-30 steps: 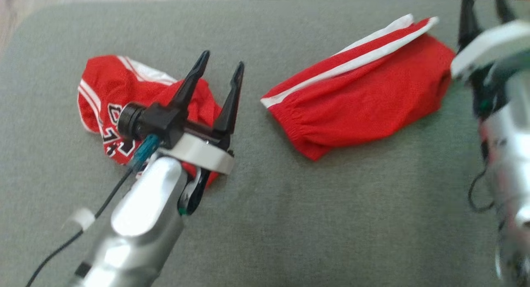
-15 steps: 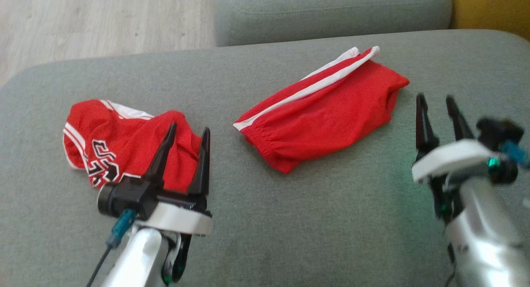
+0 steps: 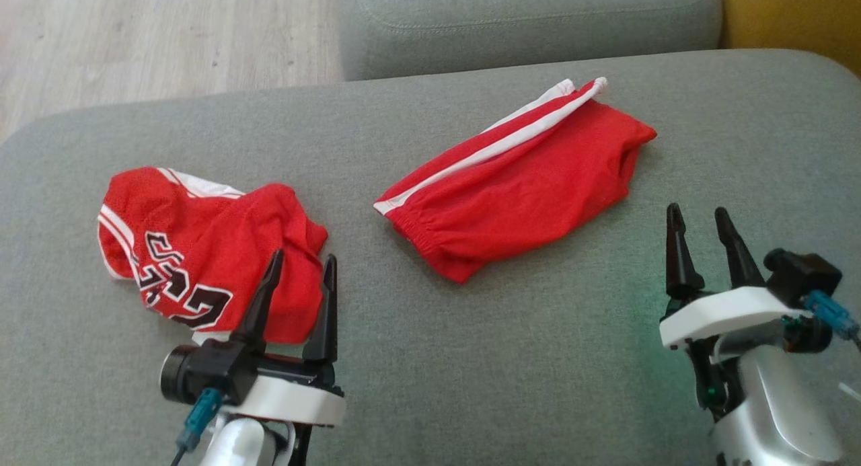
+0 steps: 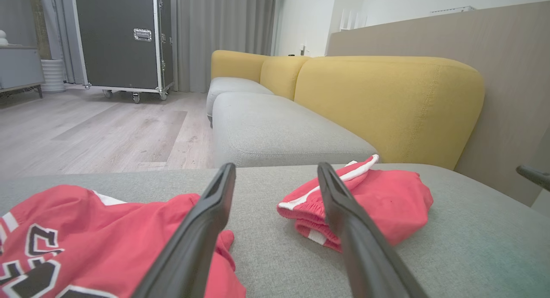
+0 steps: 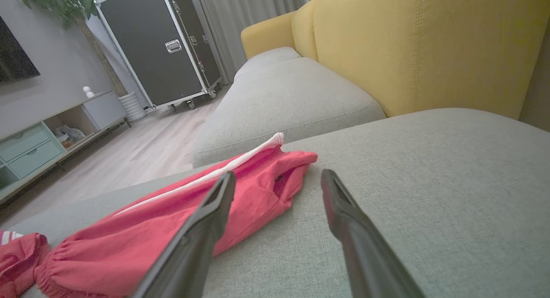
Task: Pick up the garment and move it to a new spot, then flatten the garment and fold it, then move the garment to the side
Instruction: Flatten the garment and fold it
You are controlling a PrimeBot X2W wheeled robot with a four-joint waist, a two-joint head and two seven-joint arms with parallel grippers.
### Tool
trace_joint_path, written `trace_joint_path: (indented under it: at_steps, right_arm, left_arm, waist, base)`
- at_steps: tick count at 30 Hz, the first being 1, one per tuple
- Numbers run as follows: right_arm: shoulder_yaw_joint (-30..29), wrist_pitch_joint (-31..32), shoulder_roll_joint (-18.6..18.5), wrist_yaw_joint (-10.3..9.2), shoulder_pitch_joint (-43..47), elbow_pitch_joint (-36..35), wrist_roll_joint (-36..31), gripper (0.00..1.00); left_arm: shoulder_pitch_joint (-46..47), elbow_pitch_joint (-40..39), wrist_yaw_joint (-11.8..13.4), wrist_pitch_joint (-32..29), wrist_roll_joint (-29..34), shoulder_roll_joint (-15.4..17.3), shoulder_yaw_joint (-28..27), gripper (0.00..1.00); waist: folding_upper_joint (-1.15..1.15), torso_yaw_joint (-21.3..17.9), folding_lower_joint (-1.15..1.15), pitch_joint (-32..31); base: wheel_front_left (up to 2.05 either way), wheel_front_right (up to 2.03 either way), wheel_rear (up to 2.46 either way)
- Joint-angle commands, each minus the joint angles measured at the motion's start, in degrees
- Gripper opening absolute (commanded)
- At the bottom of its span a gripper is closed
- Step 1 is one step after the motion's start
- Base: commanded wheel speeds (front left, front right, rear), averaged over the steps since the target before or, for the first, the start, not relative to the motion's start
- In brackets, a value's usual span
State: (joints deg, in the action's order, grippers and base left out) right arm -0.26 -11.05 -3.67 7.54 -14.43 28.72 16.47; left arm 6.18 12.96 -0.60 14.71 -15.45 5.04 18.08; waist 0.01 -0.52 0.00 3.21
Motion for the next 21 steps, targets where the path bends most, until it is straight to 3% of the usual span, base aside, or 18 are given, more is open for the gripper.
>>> trace_joint_path:
  at_steps: [1, 9, 14, 21]
  right_arm:
    - [1.16, 0.24, 0.56, -0.05, -1.26, -2.75, -0.67, 1.00]
    - [-3.96, 5.85, 0.72, -0.05, -8.39, -3.71, -2.50, 1.00]
    - [-12.66, 14.20, 0.77, -0.05, -20.17, 6.10, -4.17, 1.00]
    - [-24.20, 17.66, 0.07, -0.05, -30.54, 17.53, -12.30, 1.00]
  left_arm:
    - [2.46, -1.77, -0.28, 0.29, 0.50, -0.11, -2.65, 1.00]
    - [5.71, -2.12, -2.29, 0.29, 2.04, -1.31, -3.40, 1.00]
    - [8.44, -1.72, -3.13, 0.29, 4.40, -1.68, -2.36, 1.00]
    - [10.28, -1.90, -3.59, 0.29, 4.37, -2.02, -0.84, 1.00]
  waist:
    - [-0.01, 0.51, 0.00, 0.57]
    - [-0.01, 3.85, 0.00, 6.61]
    - [-0.01, 6.79, 0.00, 11.61]
    - [-0.01, 9.23, 0.00, 14.04]
  base:
    - [0.00, 0.00, 0.00]
    - [0.00, 0.00, 0.00]
    - [0.00, 0.00, 0.00]
    - [0.00, 0.00, 0.00]
